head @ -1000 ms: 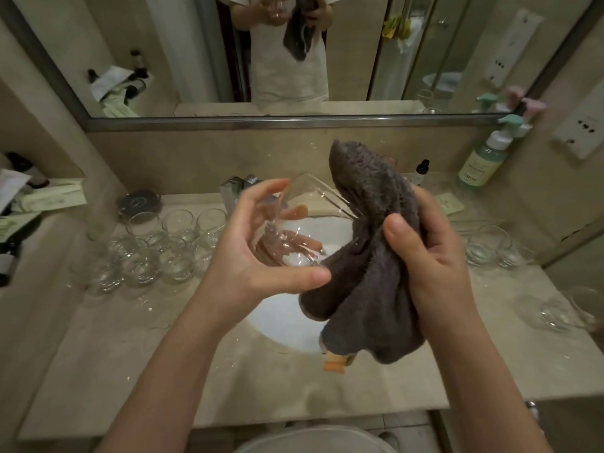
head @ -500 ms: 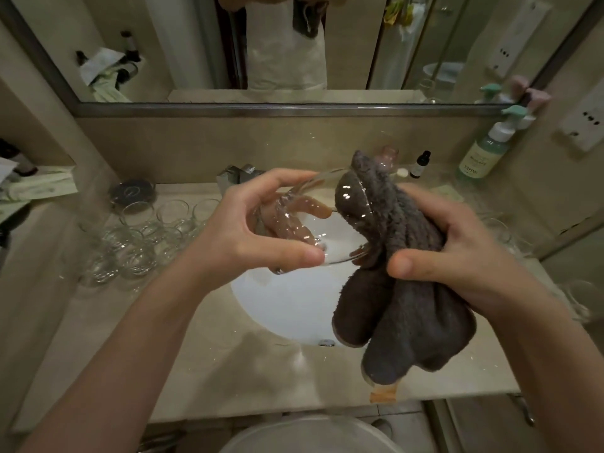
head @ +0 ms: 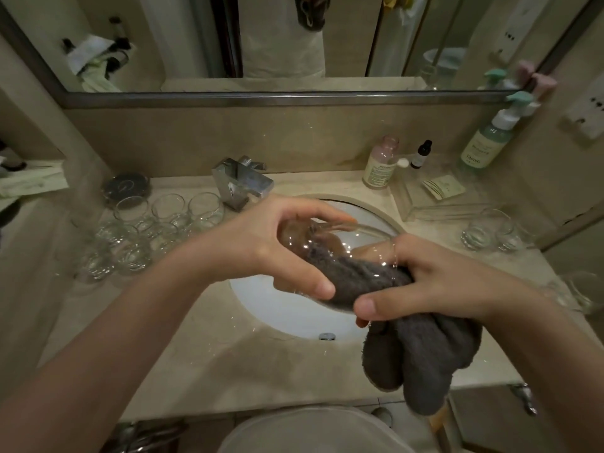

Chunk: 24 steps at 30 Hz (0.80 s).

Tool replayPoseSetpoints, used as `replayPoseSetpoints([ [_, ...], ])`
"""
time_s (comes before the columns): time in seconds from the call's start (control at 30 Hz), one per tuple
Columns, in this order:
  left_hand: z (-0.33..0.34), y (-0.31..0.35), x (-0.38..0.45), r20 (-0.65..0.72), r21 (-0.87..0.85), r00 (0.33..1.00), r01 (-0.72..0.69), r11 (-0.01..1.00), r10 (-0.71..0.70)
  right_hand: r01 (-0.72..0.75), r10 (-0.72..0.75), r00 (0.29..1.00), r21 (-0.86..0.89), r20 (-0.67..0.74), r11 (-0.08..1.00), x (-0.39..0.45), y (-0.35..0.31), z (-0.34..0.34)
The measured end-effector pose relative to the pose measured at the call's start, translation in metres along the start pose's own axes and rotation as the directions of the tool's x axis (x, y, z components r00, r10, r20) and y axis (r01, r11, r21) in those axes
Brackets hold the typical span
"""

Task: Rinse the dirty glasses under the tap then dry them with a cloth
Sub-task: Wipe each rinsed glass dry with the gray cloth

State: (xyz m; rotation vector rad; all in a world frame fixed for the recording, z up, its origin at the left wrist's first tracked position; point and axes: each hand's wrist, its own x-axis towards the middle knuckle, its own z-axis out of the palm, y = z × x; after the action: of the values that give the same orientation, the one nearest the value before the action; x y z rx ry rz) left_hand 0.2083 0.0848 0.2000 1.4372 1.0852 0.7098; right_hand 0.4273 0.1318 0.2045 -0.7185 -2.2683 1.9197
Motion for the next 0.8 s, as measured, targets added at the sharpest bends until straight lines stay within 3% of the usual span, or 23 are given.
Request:
replayPoseSetpoints([
  [0.13, 0.006, 0.0, 0.004, 0.042, 0.089, 0.998, -0.057, 0.994, 0.054, -0.055, 0.043, 0.998, 0.241, 0.055, 0.969, 0.0, 0.012, 0.001],
  [0.37, 0.006, 0.004, -0.002, 0.084, 0.394, 0.973, -0.229, 0.89, 0.213, -0.088, 0.046, 0.993, 0.407, 0.111, 0.909, -0.001, 0.019, -0.003],
  [0.5, 0.011, 0.002, -0.003, -0.021, 0.076, 0.993, -0.111, 0.991, 0.113, -0.119, 0.073, 0.989, 0.415, 0.126, 0.902, -0.002, 0.012, -0.005],
  [0.57, 0.016, -0.002, -0.003, -0.014, -0.092, 0.998, -0.056, 0.994, 0.055, -0.125, 0.057, 0.981, 0.376, 0.187, 0.918, -0.003, 0.01, -0.006],
  [0.7, 0.028, -0.013, -0.004, 0.062, -0.405, 0.995, 0.102, 0.909, -0.084, -0.172, 0.126, 0.964, 0.189, 0.236, 0.967, -0.009, 0.006, -0.008],
  [0.8, 0.034, -0.016, -0.006, 0.101, -0.494, 0.976, 0.216, 0.842, -0.192, -0.18, 0.147, 0.973, 0.187, 0.176, 0.966, -0.012, 0.007, -0.008],
])
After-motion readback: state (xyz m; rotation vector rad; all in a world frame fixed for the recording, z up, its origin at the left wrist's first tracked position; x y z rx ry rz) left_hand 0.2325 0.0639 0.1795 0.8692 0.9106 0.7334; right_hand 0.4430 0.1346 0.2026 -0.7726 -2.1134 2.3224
